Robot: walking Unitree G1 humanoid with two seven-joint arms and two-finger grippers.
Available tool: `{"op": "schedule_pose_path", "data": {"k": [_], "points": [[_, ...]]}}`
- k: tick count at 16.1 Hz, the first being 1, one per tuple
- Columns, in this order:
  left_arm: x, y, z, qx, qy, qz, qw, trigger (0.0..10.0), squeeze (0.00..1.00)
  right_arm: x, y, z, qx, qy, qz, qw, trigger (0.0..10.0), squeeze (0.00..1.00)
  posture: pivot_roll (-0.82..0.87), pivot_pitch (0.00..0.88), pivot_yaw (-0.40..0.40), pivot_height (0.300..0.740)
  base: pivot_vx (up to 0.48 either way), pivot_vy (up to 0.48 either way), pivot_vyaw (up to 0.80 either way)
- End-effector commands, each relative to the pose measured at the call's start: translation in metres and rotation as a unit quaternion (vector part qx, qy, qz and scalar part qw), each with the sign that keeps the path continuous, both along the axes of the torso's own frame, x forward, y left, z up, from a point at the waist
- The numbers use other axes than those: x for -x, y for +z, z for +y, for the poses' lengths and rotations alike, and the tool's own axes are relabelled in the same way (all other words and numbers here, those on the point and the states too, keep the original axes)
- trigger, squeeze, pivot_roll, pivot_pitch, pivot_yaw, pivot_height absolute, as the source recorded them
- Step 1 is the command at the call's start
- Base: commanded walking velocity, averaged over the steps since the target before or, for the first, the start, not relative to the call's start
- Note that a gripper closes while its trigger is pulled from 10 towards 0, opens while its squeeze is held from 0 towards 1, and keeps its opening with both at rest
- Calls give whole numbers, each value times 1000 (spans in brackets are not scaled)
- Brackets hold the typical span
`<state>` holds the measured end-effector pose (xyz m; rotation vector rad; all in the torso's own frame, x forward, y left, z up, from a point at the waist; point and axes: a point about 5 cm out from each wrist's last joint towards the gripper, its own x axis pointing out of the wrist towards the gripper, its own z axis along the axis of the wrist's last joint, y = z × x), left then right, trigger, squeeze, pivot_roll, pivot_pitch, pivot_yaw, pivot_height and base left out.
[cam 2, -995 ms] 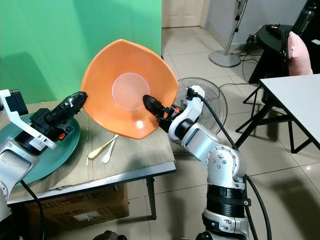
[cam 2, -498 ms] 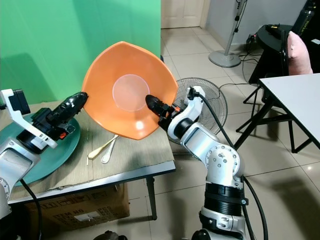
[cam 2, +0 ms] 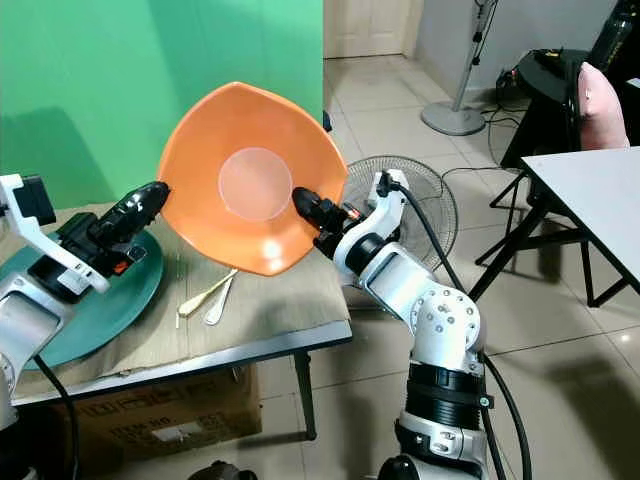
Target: Setting the table
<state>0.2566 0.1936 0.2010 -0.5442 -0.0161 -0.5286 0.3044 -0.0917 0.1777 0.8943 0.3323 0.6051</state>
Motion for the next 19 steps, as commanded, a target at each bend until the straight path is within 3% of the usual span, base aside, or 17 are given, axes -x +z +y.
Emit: {"op": "schedule_pose_path", "data": {"k": [1,2,4,9,11,12,13,14,16,17,18,19], "points": [[-2,6,-1,-2,2,-12,1000,10000,373,-2,9,1,-17,5,-9,1000,0,0,-36,0,78,740,0,0,0],[-3,6,0,-2,4,-12,1000,10000,1000,-2,9,0,-22,-1,-8,1000,0,0,-38,0,79,740,0,0,0],[-8,6,5,-1,26,-10,1000,10000,1000,-2,11,-1,-29,-7,-9,1000,0,0,-39,0,78,740,0,0,0],[-7,9,5,3,25,-17,1000,10000,1000,-5,14,-4,-46,-22,-6,999,0,0,-36,0,72,740,0,0,0],[-4,15,9,11,37,-39,998,10000,1000,-10,13,-17,-43,-71,-2,997,0,0,-37,0,71,740,0,0,0],[0,18,10,14,37,-50,998,10000,953,-12,12,-26,-42,-92,-2,995,0,0,-38,0,72,740,0,0,0],[8,21,7,3,32,-63,997,10000,0,-11,13,-40,-31,-115,-16,993,0,0,-42,0,74,740,0,0,0],[16,24,2,-4,22,-67,997,10000,0,-8,16,-55,-7,-132,-35,991,0,0,-50,0,75,740,0,0,0],[22,23,-13,-43,16,-59,997,10000,0,1,22,-69,66,-139,-74,985,0,0,-65,0,86,740,0,0,0],[21,19,-18,-74,23,-54,995,10000,0,4,24,-72,79,-148,-82,982,5804,0,-65,0,86,740,0,0,0],[13,4,-26,-174,75,-39,981,10000,0,12,29,-77,139,-150,-113,972,10000,0,-85,0,91,740,0,0,0],[10,-1,-31,-205,103,-44,972,10000,0,18,31,-78,170,-153,-131,965,10000,0,-88,0,92,740,0,0,0]]}}
